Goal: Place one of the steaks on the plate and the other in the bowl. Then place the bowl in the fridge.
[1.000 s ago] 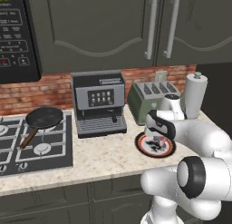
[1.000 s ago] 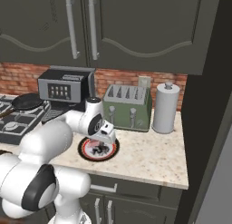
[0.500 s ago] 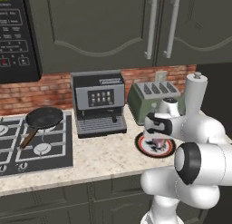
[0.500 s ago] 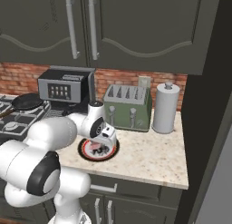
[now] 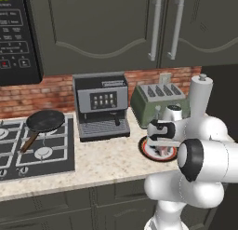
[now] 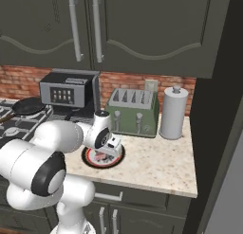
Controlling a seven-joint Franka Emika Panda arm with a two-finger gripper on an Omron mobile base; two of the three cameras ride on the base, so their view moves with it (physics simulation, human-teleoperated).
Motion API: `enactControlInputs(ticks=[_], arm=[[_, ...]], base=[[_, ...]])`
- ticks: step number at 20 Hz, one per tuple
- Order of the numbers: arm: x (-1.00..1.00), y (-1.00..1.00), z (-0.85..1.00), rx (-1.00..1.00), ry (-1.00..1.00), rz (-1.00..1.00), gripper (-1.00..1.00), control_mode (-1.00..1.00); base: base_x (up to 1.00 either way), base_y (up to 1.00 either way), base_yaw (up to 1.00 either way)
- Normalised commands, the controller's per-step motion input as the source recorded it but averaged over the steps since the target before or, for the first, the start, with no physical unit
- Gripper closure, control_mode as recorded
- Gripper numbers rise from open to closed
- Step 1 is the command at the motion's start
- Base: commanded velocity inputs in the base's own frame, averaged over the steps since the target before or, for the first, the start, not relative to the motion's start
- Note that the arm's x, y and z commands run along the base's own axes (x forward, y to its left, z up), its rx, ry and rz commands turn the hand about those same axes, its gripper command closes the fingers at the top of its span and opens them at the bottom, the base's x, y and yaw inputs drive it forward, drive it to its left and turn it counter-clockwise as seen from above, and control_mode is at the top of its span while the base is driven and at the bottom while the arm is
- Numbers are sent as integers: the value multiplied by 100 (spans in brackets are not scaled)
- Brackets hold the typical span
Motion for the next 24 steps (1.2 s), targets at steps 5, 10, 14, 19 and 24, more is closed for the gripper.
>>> enactControlInputs(ticks=[5, 10, 14, 19, 24], arm=[[0, 5, -1, 1, 0, -2, -100, -100], [-9, 4, 32, -8, 1, -3, -100, -100], [-51, 0, 79, 0, 0, -6, -100, -100], [-99, 0, 43, 0, -1, -3, -100, -100], [-99, 0, 50, 0, 0, 0, -100, -100]], base=[[0, 0, 0], [0, 0, 0], [0, 0, 0], [0, 0, 0], [0, 0, 0]])
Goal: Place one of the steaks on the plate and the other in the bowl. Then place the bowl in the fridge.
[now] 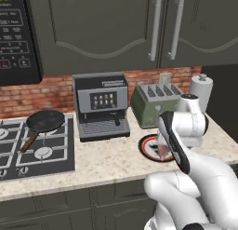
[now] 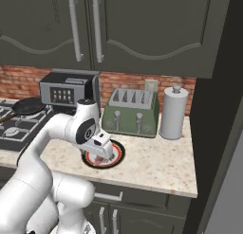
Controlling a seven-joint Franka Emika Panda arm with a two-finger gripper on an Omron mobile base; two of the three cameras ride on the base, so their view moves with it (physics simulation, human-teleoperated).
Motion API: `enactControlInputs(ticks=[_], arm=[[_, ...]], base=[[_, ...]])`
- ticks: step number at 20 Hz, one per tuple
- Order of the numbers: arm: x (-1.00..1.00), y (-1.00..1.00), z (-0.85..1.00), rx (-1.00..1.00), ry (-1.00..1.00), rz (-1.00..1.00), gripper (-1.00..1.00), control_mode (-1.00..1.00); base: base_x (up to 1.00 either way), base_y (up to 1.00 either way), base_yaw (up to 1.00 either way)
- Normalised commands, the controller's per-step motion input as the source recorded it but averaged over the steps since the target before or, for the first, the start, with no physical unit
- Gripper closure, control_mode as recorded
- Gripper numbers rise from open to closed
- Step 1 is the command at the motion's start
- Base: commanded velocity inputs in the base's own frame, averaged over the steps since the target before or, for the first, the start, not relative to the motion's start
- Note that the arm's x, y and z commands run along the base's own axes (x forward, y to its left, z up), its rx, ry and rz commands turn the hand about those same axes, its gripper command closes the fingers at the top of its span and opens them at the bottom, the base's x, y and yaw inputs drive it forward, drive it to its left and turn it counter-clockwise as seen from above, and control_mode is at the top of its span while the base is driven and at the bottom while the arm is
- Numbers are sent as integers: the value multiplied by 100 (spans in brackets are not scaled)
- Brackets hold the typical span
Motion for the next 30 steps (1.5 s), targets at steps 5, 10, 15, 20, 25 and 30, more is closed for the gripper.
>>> enactControlInputs(ticks=[5, 10, 15, 20, 25, 30], arm=[[-20, 23, 30, -1, 3, 0, -100, -100], [5, 29, 0, -1, 1, 0, -100, -100], [0, 5, 0, 0, 0, 1, -100, -100], [-2, 31, -1, 0, 0, 0, -100, 100], [0, 0, 0, 0, 0, 0, -100, 100], [0, 0, 0, 0, 0, 0, -100, 100]], base=[[0, 0, 0], [0, 0, 0], [0, 0, 0], [-4, 60, 0], [0, 100, 0], [0, 100, 0]])
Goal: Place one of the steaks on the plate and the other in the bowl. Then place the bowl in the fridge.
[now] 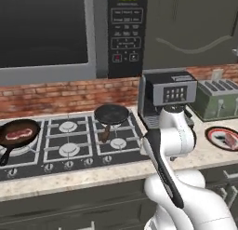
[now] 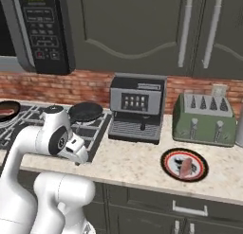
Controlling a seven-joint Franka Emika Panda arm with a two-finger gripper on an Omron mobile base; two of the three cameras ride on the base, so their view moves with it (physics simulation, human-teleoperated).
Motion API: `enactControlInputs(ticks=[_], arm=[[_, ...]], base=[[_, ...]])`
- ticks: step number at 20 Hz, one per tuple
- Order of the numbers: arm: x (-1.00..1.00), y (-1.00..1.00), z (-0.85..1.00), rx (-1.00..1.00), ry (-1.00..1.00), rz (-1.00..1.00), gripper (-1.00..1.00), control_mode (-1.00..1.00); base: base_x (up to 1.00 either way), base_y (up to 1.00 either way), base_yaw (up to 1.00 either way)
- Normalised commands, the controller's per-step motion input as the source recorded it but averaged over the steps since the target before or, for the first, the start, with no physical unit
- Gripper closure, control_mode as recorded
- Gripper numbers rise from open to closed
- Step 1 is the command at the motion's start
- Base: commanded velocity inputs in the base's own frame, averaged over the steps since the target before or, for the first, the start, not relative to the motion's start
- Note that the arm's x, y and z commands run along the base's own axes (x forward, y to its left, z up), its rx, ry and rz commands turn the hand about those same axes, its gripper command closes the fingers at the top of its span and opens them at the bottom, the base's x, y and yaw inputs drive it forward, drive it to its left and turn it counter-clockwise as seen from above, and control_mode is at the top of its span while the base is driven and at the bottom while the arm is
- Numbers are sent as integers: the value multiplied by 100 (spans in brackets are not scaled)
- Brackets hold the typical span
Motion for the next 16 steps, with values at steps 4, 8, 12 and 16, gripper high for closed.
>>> enactControlInputs(ticks=[4, 8, 12, 16], arm=[[0, 0, 0, 0, 0, 0, -100, 100], [0, 0, 0, 0, 0, 0, -100, 100], [0, 0, 0, 0, 0, 0, -100, 100], [0, 0, 0, 0, 0, 0, -100, 100]], base=[[0, 100, 0], [6, 100, -2], [6, 100, -3], [4, 100, -3]])
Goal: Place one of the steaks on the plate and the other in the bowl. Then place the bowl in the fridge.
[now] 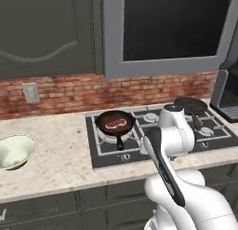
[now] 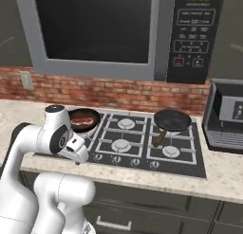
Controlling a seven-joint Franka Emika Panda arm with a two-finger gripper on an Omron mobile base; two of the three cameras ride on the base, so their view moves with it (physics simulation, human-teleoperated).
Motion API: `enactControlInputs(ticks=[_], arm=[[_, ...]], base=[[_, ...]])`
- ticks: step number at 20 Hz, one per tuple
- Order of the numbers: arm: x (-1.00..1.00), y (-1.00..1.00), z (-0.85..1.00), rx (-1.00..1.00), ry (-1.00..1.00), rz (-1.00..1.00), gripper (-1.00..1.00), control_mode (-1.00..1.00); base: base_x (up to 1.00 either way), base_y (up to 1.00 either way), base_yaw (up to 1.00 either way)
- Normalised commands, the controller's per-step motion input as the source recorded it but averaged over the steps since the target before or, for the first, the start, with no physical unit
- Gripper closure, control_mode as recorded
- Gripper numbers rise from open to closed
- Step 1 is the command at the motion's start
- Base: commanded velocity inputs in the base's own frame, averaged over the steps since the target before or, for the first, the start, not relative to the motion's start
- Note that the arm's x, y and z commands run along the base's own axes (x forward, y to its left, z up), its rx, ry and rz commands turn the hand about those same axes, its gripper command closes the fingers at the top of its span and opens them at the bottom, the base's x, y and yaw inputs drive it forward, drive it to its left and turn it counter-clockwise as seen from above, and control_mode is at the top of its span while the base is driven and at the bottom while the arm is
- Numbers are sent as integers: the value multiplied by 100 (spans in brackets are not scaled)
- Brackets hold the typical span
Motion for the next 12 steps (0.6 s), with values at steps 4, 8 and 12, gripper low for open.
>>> enactControlInputs(ticks=[4, 8, 12], arm=[[0, 0, 0, 0, 0, 0, -100, 100], [0, 0, 0, 0, 0, 0, -100, 100], [0, 0, 0, 0, 0, 0, -100, 100]], base=[[3, 100, -3], [22, 72, -1], [34, 13, 0]])
